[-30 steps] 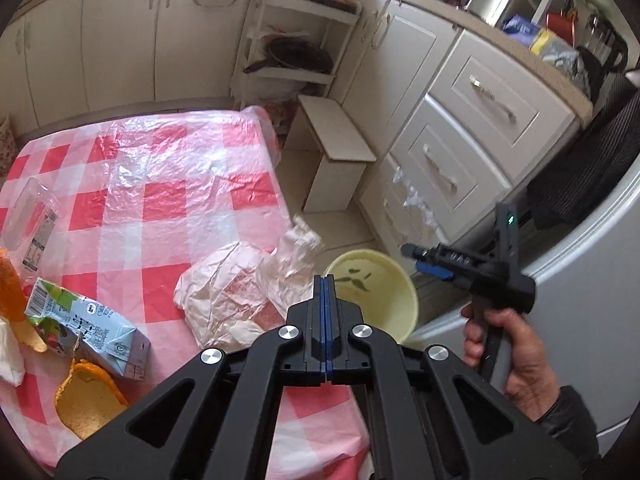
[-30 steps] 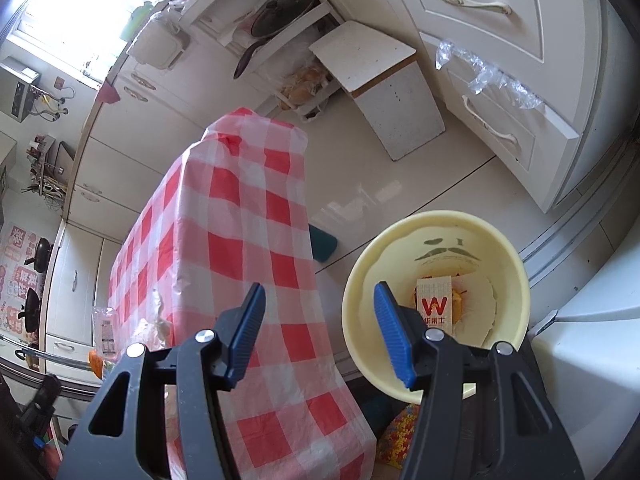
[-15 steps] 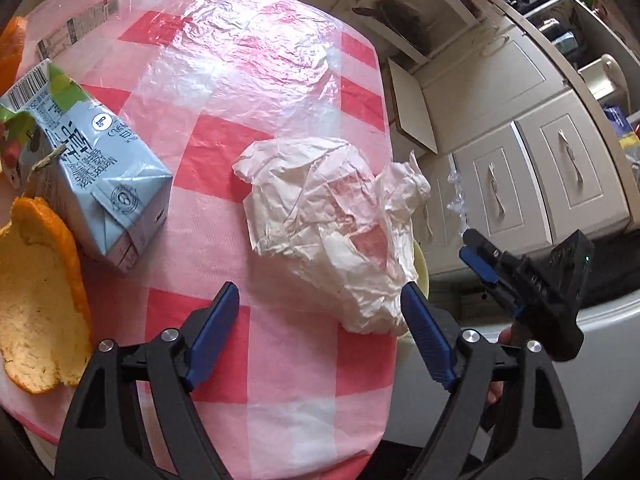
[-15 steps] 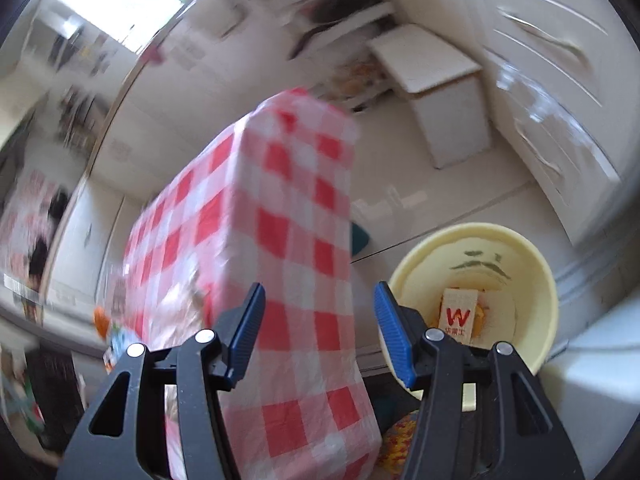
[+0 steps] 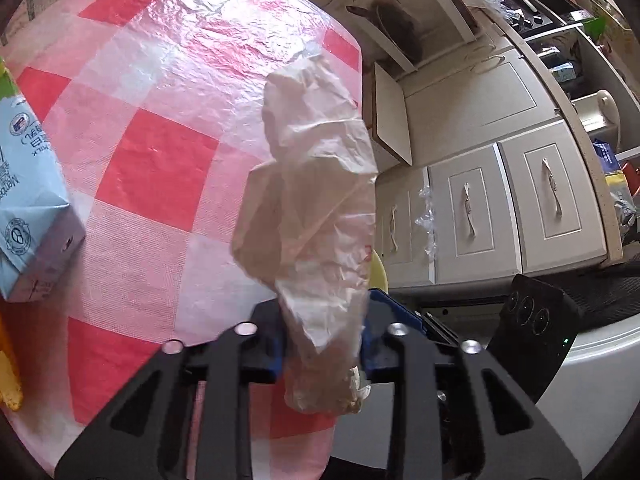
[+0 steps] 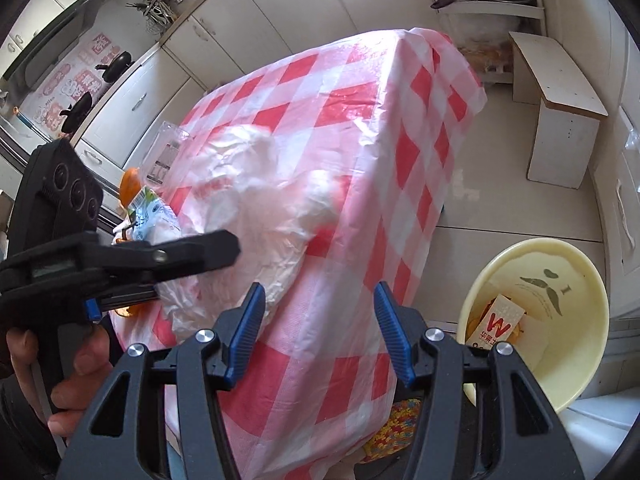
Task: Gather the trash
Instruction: 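Open the left tool to drop the plastic bag into the yellow bin, then move both open tools back over the table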
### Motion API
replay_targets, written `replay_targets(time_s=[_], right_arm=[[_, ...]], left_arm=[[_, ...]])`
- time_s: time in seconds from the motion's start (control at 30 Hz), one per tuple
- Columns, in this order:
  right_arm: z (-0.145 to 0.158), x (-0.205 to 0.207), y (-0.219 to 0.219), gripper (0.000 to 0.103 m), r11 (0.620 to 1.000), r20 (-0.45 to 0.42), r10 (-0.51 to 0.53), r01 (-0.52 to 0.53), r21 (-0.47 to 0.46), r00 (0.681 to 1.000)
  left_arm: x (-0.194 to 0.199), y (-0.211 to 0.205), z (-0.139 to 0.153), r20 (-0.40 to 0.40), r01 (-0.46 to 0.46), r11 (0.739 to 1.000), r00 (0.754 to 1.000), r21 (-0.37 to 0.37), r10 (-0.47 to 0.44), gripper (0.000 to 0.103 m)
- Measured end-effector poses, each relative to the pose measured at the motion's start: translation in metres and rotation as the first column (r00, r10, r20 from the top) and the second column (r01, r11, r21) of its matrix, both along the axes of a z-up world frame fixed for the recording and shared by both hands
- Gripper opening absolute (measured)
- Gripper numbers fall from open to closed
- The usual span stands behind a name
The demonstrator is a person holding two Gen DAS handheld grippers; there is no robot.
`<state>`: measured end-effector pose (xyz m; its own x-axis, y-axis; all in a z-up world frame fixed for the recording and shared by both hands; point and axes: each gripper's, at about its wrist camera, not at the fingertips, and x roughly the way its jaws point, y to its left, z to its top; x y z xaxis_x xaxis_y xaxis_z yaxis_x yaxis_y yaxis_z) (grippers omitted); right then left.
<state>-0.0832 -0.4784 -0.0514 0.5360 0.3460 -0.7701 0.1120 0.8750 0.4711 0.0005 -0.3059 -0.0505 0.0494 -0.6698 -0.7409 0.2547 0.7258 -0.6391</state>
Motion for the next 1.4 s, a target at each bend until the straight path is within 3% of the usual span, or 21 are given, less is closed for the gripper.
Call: replay_targets(time_s=[0.07,0.17,0.23,0.3,0.33,0.4,0.47,0.53,0.57,0.63,0.7,0.77,0.9,1.13,1.27,1.4], right_arm=[[0.006,-0.005,-0.01,0.055,0.999,0.015,-0.025,0.025,0.021,1.0],[0.02,-0.017,-0.039,0.061,0.984,0.059,-0.177,0.176,0.037,0.982],[0.03,-0.037,-0.073,0.066,0.925,0.086,-0.379,0.378,0.032,0.921],[0.039,-0.061,-0.104,0.066,0.83,0.098,-0.556,0.558,0.014,0.825],[0.043,-0.076,-0.117,0.066,0.767,0.113,-0.638,0.641,0.006,0.762],[0.054,-0.101,-0.135,0.066,0.67,0.159,-0.734,0.742,0.005,0.661],[0.062,-0.115,-0.141,0.066,0.614,0.209,-0.768,0.789,-0.027,0.605],[0.07,-0.124,-0.141,0.066,0.586,0.256,-0.775,0.809,-0.05,0.578],[0.072,-0.125,-0.141,0.066,0.581,0.267,-0.775,0.812,-0.058,0.573],[0.074,-0.127,-0.14,0.066,0.574,0.284,-0.773,0.816,-0.066,0.567],[0.073,-0.125,-0.14,0.066,0.576,0.282,-0.772,0.815,-0.068,0.569],[0.069,-0.123,-0.142,0.066,0.584,0.275,-0.767,0.809,-0.075,0.579],[0.067,-0.119,-0.142,0.067,0.595,0.273,-0.758,0.8,-0.082,0.592],[0.068,-0.106,-0.128,0.068,0.633,0.263,-0.72,0.763,-0.129,0.642],[0.068,-0.091,-0.112,0.07,0.669,0.262,-0.67,0.718,-0.192,0.695],[0.068,-0.074,-0.094,0.07,0.706,0.256,-0.62,0.67,-0.229,0.741]], left_arm=[[-0.002,-0.004,0.01,0.042,0.014,1.0,0.999,0.004,-0.015,0.013],[-0.004,-0.011,0.029,0.091,0.036,0.999,0.995,-0.015,-0.035,0.012],[-0.01,-0.023,0.043,0.136,0.072,0.997,0.988,-0.022,-0.069,0.012],[-0.018,-0.045,0.052,0.158,0.117,0.993,0.981,-0.028,-0.111,0.012],[-0.023,-0.06,0.053,0.164,0.143,0.989,0.977,-0.025,-0.137,0.012],[-0.035,-0.09,0.052,0.171,0.194,0.981,0.967,-0.012,-0.189,0.013],[-0.047,-0.124,0.041,0.169,0.254,0.967,0.953,0.014,-0.253,0.013],[-0.059,-0.165,0.02,0.15,0.316,0.947,0.935,0.065,-0.322,0.021],[-0.065,-0.182,0.007,0.137,0.344,0.934,0.925,0.094,-0.354,0.027],[-0.07,-0.209,-0.017,0.112,0.372,0.913,0.913,0.167,-0.392,0.05],[-0.071,-0.222,-0.031,0.098,0.363,0.906,0.915,0.218,-0.39,0.055],[-0.072,-0.221,-0.032,0.086,0.359,0.907,0.919,0.22,-0.384,0.055],[-0.079,-0.195,-0.005,0.179,0.329,0.918,0.912,0.223,-0.37,0.062],[-0.103,-0.101,0.066,0.395,0.24,0.949,0.867,0.204,-0.304,0.082],[-0.113,-0.026,0.093,0.494,0.169,0.958,0.828,0.233,-0.267,0.085],[-0.11,0.064,0.11,0.556,0.022,0.964,0.814,0.264,-0.171,0.086]])
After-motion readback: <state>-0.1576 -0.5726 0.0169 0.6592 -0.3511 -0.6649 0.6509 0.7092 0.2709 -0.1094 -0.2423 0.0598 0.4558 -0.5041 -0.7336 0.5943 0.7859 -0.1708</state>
